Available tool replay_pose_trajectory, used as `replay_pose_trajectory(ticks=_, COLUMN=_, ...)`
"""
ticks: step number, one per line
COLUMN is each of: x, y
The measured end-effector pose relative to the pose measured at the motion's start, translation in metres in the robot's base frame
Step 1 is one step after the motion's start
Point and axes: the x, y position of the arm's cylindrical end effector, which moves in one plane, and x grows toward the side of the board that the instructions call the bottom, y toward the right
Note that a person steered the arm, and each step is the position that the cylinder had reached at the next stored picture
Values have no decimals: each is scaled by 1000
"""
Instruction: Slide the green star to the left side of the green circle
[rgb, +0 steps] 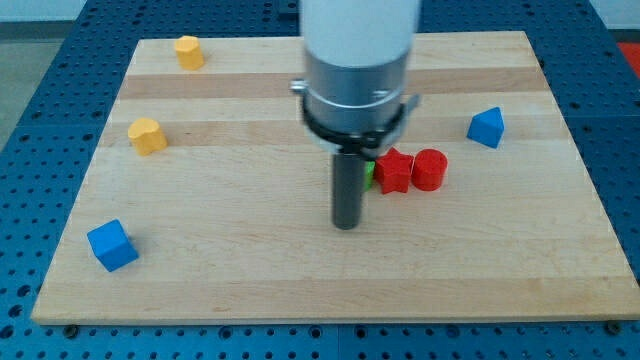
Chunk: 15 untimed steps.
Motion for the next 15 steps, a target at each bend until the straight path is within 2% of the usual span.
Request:
replay_pose_trajectory(ticks=1, x=-17, y=-37)
replay_pose_trajectory(ticks=3, x=-95, y=-54)
replay_pose_trajectory(ticks=4, x=-141, y=-39)
replay_pose_trajectory(ticks=7, x=-236, y=82)
replay_pose_trajectory(ticks=9, x=-309, y=87)
replay_pose_trajectory(ticks=12, x=-313, y=22)
replay_pose_trajectory(ticks=15, x=-263, y=-21)
